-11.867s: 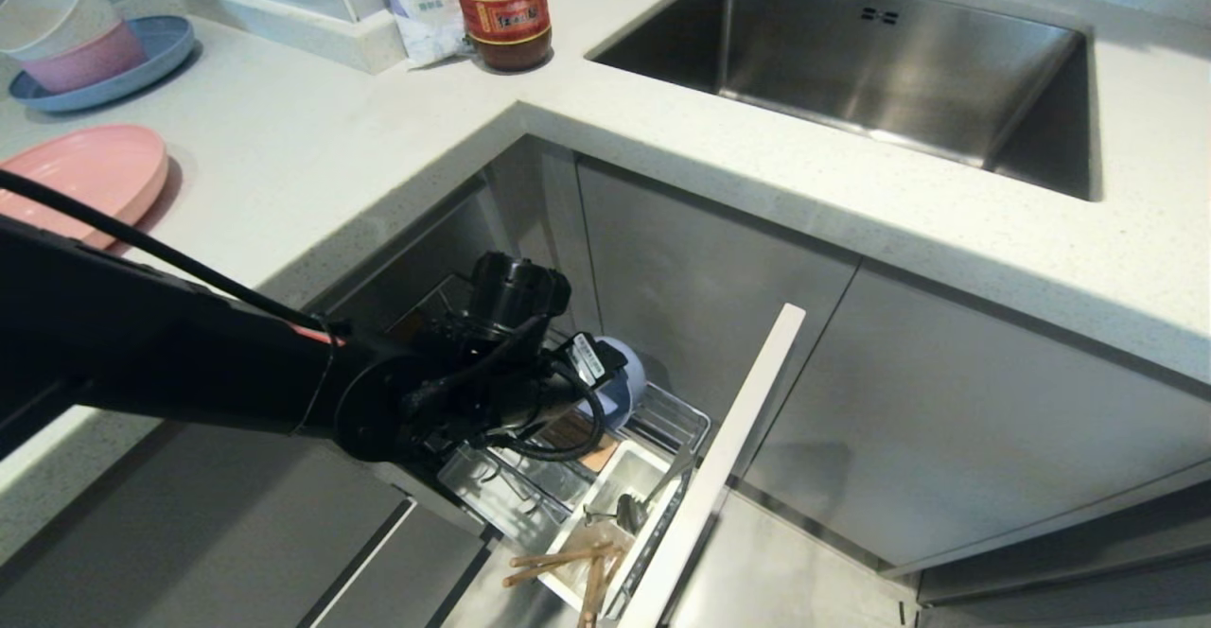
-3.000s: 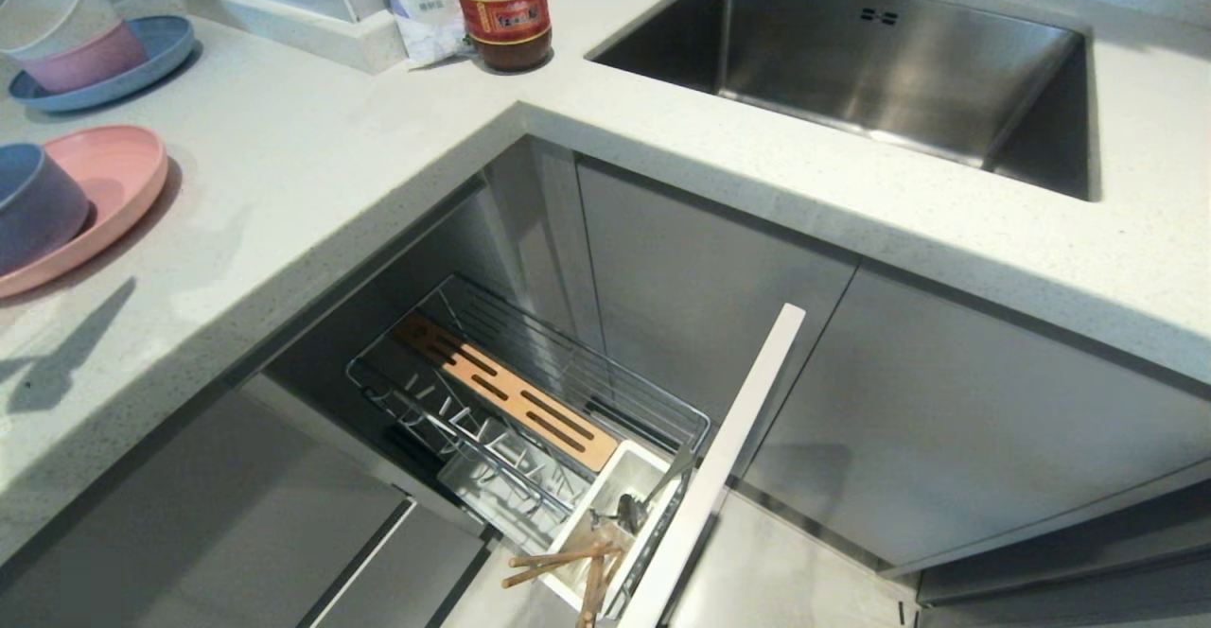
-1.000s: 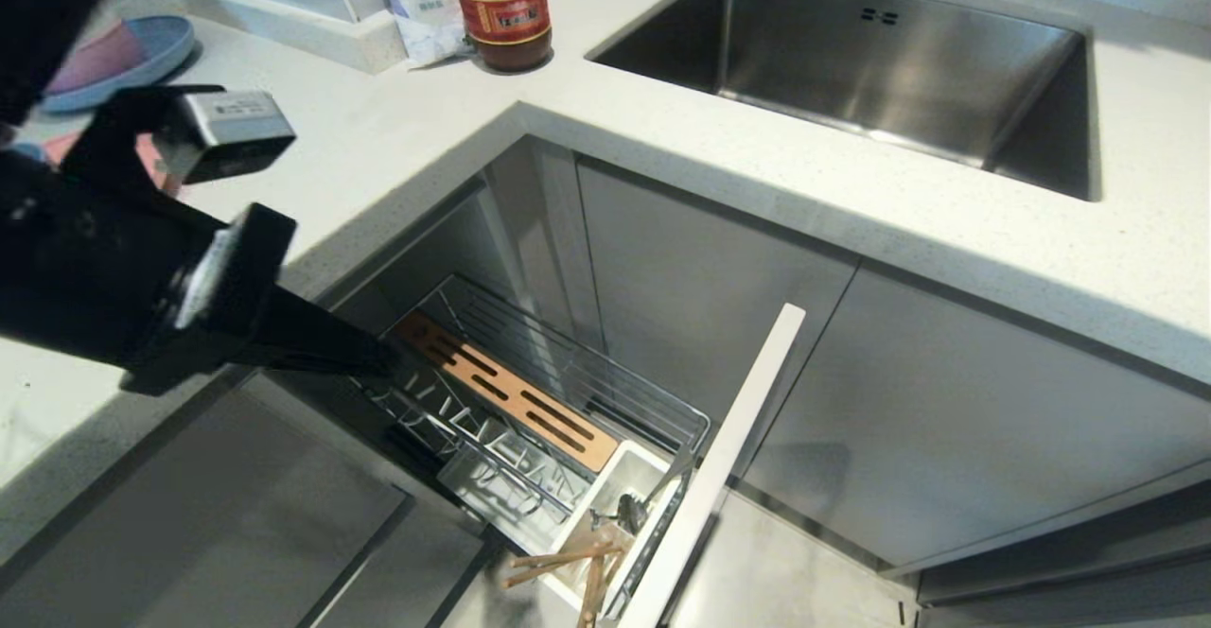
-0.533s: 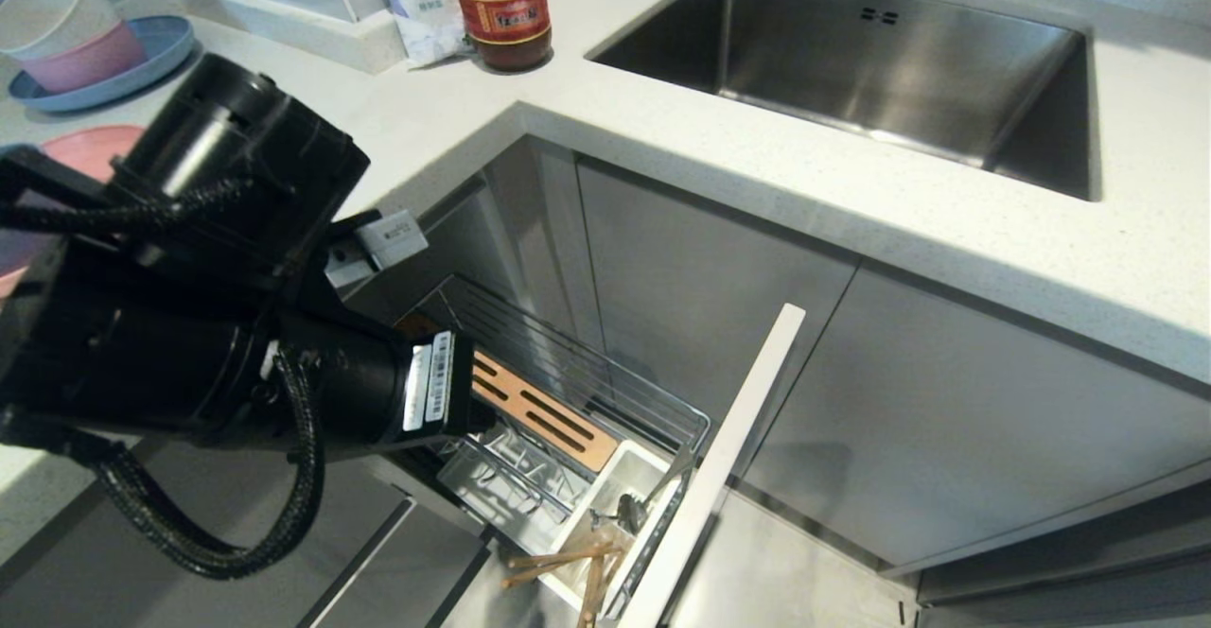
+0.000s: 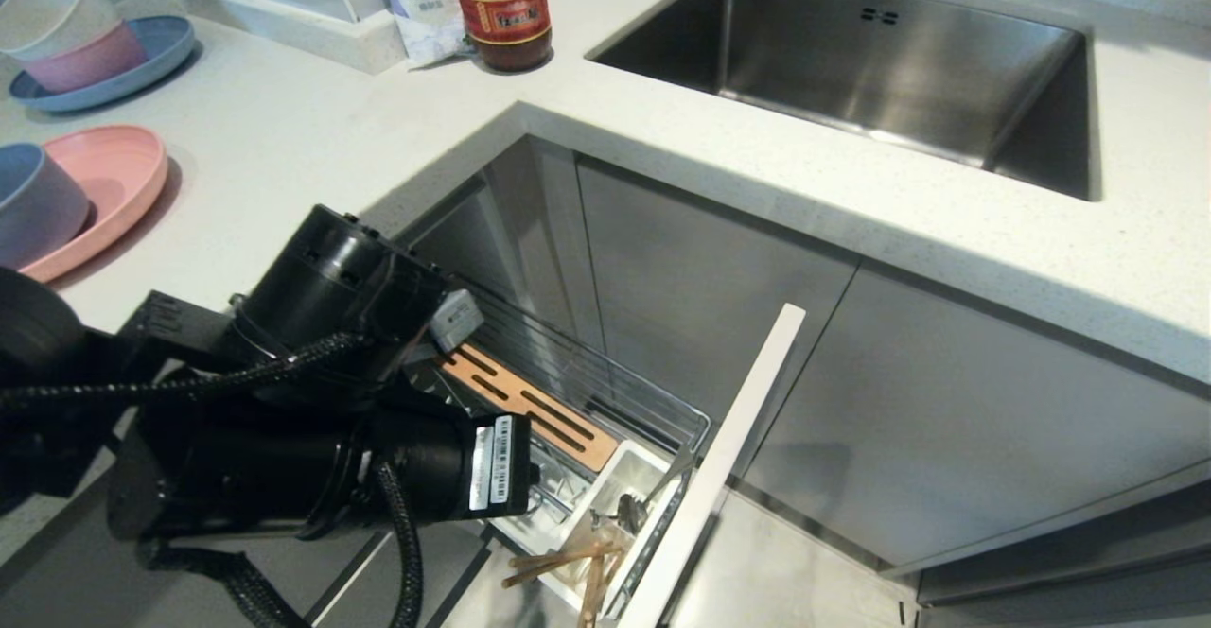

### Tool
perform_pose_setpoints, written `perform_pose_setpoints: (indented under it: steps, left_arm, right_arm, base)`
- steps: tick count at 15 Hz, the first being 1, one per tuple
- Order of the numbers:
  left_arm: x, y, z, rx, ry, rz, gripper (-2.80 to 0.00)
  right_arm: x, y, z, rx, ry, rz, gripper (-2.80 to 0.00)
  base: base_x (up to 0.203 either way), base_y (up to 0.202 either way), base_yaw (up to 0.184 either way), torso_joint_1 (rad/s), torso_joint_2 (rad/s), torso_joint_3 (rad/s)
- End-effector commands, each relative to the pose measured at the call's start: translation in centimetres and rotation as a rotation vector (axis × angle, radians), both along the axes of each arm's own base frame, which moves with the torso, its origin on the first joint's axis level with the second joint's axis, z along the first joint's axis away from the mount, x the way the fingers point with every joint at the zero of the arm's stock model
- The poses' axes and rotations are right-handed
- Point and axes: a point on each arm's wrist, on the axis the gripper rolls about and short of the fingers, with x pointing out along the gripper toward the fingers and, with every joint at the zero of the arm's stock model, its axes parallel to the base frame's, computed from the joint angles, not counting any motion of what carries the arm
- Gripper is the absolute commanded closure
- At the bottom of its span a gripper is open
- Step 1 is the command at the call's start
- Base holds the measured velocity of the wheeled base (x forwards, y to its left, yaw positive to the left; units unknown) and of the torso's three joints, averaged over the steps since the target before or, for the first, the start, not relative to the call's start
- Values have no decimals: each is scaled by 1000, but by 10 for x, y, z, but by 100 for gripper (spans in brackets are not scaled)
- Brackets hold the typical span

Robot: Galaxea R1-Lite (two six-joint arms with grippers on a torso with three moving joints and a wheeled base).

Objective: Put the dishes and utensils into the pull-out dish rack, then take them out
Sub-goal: Take the chopsticks out of the cupboard

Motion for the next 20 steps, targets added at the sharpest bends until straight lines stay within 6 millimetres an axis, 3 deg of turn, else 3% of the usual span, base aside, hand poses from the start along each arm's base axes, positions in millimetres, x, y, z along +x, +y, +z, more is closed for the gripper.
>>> perform_pose_setpoints:
  steps: [1,8,13,15,20]
  left_arm:
    - [-1,-12,-15,44,-6,19,-280]
    - [-6,-34,-34,38,34,138,-280]
    - [0,-43,-49,65,23,187,-280]
    - [3,-40,-52,107,25,182,-280]
    - [22,-10,-41,261,53,191,-280]
  right_arm:
    - [0,0,0,0,-3,1,0]
    - [0,0,0,0,-2,0,0]
    - [0,0,-1,0,-2,1,0]
    - [0,0,0,0,-3,1,0]
    - [0,0,0,0,-3,0,0]
  base:
    - [0,0,0,0,0,0]
    - [0,0,0,0,0,0]
    - [0,0,0,0,0,0]
    - [0,0,0,0,0,0]
    - [0,0,0,0,0,0]
